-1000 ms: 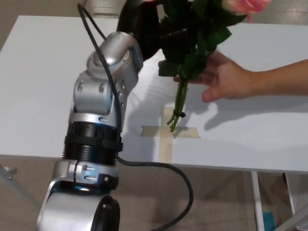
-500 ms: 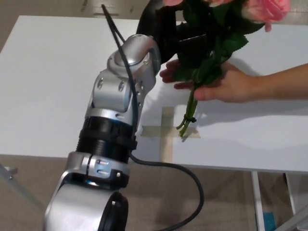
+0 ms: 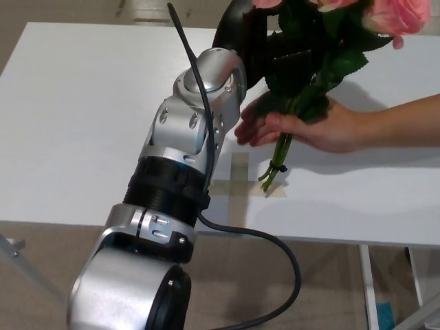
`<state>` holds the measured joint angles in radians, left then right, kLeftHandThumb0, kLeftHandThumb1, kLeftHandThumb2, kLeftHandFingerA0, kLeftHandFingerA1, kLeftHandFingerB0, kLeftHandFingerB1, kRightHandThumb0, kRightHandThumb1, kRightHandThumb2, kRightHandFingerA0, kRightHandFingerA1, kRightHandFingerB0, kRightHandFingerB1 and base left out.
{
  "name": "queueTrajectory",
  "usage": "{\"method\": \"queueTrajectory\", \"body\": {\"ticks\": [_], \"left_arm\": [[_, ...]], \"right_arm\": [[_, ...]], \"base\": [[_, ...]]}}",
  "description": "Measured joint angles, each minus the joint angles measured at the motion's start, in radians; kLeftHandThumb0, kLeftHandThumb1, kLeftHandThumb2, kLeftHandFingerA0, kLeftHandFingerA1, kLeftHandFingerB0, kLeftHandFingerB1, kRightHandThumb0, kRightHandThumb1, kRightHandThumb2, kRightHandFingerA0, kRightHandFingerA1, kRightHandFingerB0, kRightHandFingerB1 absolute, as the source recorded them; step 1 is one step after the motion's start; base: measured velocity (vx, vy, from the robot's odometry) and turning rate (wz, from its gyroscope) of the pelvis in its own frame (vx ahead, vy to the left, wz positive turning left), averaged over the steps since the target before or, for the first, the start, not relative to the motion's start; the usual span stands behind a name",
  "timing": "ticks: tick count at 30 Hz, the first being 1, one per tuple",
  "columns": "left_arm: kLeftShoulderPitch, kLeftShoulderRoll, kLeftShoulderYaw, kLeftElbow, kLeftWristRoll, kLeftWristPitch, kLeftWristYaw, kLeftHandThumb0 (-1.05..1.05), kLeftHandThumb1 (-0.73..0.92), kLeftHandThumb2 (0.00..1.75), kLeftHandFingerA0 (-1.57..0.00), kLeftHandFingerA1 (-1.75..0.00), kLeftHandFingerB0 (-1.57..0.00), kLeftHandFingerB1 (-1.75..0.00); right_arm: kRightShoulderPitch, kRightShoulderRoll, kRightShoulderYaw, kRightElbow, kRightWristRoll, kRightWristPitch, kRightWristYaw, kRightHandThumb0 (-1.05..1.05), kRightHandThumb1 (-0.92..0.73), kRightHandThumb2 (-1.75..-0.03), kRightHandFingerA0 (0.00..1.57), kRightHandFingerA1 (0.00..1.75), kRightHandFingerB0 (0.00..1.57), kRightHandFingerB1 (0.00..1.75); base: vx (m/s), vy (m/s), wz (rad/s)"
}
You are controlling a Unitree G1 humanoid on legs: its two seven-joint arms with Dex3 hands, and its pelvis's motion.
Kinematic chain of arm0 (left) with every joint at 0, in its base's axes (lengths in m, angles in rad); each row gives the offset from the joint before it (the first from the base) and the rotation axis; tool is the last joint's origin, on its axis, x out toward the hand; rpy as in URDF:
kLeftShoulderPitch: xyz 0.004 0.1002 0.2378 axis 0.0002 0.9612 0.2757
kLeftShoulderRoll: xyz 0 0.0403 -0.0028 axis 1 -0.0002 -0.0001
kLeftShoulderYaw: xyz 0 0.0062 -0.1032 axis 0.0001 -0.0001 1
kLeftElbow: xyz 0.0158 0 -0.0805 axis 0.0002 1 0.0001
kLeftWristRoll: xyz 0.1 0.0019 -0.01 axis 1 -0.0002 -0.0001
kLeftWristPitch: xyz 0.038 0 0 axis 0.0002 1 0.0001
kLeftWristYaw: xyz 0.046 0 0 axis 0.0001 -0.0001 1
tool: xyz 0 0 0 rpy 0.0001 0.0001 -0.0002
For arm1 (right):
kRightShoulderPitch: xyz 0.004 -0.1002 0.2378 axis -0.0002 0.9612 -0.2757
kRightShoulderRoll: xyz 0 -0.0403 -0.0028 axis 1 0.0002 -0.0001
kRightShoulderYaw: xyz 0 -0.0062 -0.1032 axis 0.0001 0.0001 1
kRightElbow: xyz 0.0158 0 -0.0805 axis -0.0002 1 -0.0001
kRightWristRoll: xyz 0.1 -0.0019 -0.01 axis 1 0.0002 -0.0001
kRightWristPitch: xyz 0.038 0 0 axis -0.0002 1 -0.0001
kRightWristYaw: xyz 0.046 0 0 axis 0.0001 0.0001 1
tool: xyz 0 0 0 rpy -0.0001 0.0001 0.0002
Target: Use the left hand to pick up the rose and passes it to a human.
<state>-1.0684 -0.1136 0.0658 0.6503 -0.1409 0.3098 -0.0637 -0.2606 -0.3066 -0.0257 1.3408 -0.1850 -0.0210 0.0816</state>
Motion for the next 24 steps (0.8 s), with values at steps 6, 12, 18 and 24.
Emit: {"method": "queueTrajectory", "body": {"ticks": [6, 12, 18, 24], "left_arm": [[0.0, 0.0, -0.003, 0.011, 0.0, -0.025, 0.0, -0.24, 0.75, 0.72, -0.88, -1.55, -0.75, -1.19], [0.0, 0.0, -0.008, 0.017, 0.0, -0.038, 0.0, -0.21, 0.77, 0.7, -0.87, -1.56, -0.72, -1.18], [0.0, 0.0, -0.012, 0.018, -0.001, -0.045, -0.001, -0.22, 0.79, 0.64, -1.01, -1.24, -0.88, -0.66], [0.0, 0.028, -0.073, 0.011, 0.009, -0.045, -0.045, -0.75, 0.41, 0.78, 0.0, 0.0, 0.0, -0.02]], "right_arm": [[-0.006, 0.0, -0.002, 0.0, 0.001, 0.0, 0.005, -0.42, -0.64, -0.59, 0.63, 0.44, 0.56, 0.41], [-0.007, 0.0, -0.002, 0.0, 0.0, 0.0, 0.007, -0.42, -0.64, -0.59, 0.63, 0.44, 0.56, 0.41], [-0.007, 0.0, -0.001, 0.0, 0.0, 0.0, 0.01, -0.42, -0.64, -0.59, 0.63, 0.44, 0.56, 0.41], [-0.01, 0.0, -0.001, 0.0, 0.0, 0.0, 0.013, -0.41, -0.64, -0.59, 0.63, 0.44, 0.55, 0.41]], "base": [[0.0, 0.0, 0.0], [0.0, 0.0, 0.0], [0.0, 0.0, 0.0], [0.0, 0.0, 0.0]]}}
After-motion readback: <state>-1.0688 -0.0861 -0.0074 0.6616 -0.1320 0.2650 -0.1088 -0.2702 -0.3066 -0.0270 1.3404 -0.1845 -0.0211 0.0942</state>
